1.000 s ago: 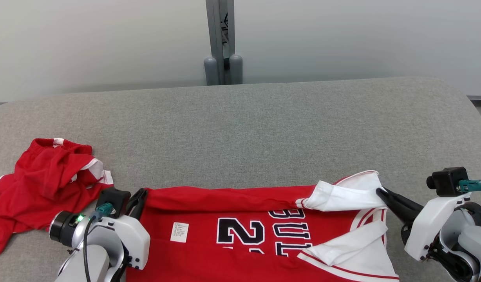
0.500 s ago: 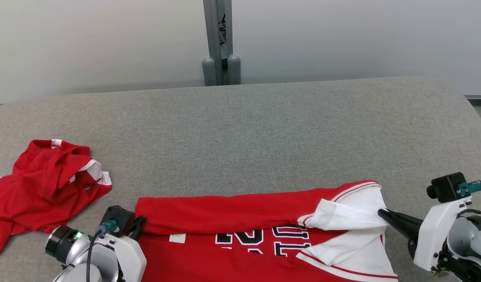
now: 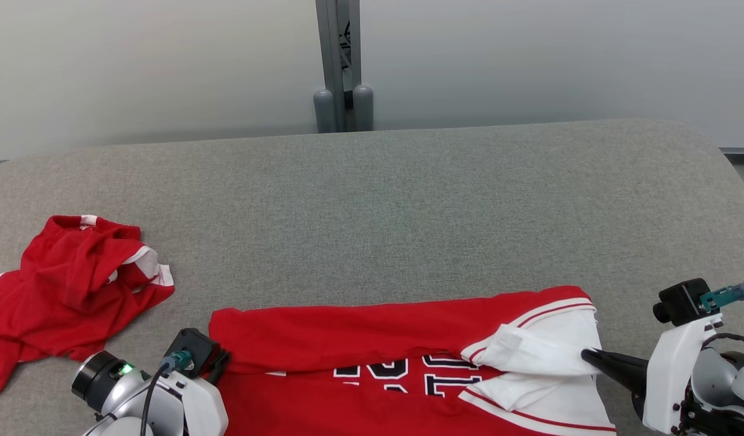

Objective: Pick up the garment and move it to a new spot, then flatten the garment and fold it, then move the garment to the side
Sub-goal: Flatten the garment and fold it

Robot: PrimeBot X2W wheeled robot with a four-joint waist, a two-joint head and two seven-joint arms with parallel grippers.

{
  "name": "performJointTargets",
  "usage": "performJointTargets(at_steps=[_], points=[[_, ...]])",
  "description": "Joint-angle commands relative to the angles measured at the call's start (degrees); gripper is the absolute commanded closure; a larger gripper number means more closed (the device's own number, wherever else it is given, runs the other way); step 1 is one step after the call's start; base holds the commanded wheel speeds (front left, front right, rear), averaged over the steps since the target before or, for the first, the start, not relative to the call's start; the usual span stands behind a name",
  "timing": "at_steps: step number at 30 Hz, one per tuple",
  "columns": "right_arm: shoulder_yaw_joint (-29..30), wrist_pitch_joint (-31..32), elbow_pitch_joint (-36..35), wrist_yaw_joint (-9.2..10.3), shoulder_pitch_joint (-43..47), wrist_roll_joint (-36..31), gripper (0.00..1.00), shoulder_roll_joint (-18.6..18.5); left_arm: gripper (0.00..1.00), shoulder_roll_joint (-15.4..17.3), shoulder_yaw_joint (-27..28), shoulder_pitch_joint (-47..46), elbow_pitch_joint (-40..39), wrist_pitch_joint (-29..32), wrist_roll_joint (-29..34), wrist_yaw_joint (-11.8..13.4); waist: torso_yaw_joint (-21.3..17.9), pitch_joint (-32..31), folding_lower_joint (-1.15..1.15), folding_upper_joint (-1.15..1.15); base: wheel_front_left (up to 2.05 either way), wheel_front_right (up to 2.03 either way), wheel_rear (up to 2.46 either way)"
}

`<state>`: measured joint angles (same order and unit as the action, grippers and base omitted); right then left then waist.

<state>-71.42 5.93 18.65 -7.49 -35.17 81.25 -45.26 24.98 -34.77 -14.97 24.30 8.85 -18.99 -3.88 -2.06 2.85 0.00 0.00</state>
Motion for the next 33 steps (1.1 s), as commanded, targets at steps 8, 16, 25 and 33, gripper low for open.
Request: performJointTargets(at_steps=[8, 16, 25, 33], points=[[-0.27, 3.91, -1.20, -0.02, 1.69, 3.22, 1.00, -1.49, 1.00, 1.36, 0.15, 1.69, -2.25, 1.18, -0.21, 1.67, -0.15, -0.14, 0.00, 0.00, 0.00, 0.00, 0.00], [0.29, 3.95, -0.56, -0.02, 1.54, 3.62, 0.24, -1.18, 1.00, 0.84, -0.07, 2.11, -2.73, 1.97, -0.88, 2.81, -0.18, 0.43, 0.00, 0.00, 0.00, 0.00, 0.00], [0.01, 12.27, 0.40, -0.02, 3.64, 10.39, 0.00, -1.95, 0.00, 2.64, 0.26, 2.69, -3.19, 8.12, -1.70, 4.62, -0.09, 1.12, 0.00, 0.00, 0.00, 0.00, 0.00], [1.52, 10.20, 1.45, -0.02, 3.80, 10.63, 0.00, -4.09, 0.00, 2.06, 2.69, 3.26, -5.13, 4.43, -1.94, 9.51, -0.95, -0.24, 0.00, 0.00, 0.00, 0.00, 0.00]])
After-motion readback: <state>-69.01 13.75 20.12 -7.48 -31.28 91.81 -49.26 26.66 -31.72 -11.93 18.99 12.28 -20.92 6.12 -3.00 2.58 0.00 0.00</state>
